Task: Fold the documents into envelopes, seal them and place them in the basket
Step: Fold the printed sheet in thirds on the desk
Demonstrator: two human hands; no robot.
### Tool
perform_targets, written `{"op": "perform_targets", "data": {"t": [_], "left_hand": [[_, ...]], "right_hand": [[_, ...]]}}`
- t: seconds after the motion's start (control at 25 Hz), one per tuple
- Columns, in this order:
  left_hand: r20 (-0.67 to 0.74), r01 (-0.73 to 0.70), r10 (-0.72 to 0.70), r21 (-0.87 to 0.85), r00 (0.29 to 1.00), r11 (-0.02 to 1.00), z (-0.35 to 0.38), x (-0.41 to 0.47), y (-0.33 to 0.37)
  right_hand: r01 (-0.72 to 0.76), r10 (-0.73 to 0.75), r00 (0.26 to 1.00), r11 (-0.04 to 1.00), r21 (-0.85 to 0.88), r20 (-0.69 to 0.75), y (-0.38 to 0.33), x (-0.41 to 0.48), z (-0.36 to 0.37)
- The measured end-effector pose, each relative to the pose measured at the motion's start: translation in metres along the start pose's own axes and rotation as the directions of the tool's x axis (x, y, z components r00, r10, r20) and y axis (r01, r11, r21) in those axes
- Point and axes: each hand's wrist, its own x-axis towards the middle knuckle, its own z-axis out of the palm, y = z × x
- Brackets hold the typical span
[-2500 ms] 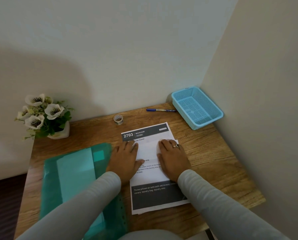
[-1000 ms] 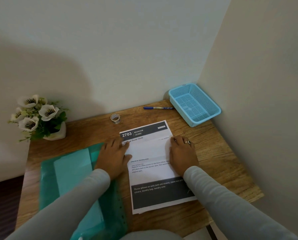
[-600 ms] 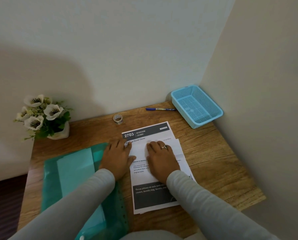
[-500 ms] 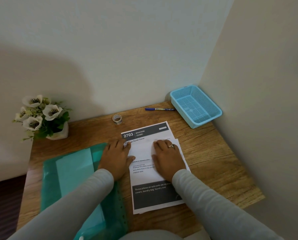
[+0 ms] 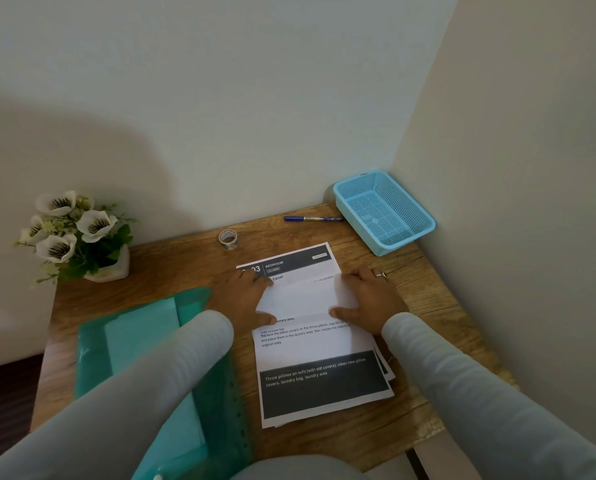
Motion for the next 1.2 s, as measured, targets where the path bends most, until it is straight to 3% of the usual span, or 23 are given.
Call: {"op": "perform_targets", "data": {"t": [0.16,0.36,0.6,0.96,1.2], "left_hand": [[0.059,0.012,-0.008,-0.064,0.998,0.998,-0.009,0.01,0.003],[-0.008,0.017,-0.018,-0.166,1.0,0.986,-0.005,0.008,0.002],[-0.172,-0.025,-0.042,-0.372,0.984,0.928,-0.001,-0.001,0.003],[-0.428,-0.237,0.084,-0.318,0.9,0.918,-0.007,-0.011,0.002],[-0.349,-0.268,0.154,-0.307,0.924,0.913,0.022,-0.032,0.008]], "right_hand": [[0.015,-0.014,0.999,1.0,-0.021,0.042,-0.001,0.004,-0.005],[0.103,-0.1,0.993,0.994,-0.039,0.059,-0.011,0.006,-0.015],[0.138,-0.132,0.986,0.989,0.052,-0.1,-0.021,0.004,-0.033],[0.253,-0.248,0.919,0.967,-0.023,-0.307,-0.02,-0.004,-0.034],[0.237,-0.234,0.963,0.971,0.007,-0.135,-0.025,-0.032,-0.005]]}}
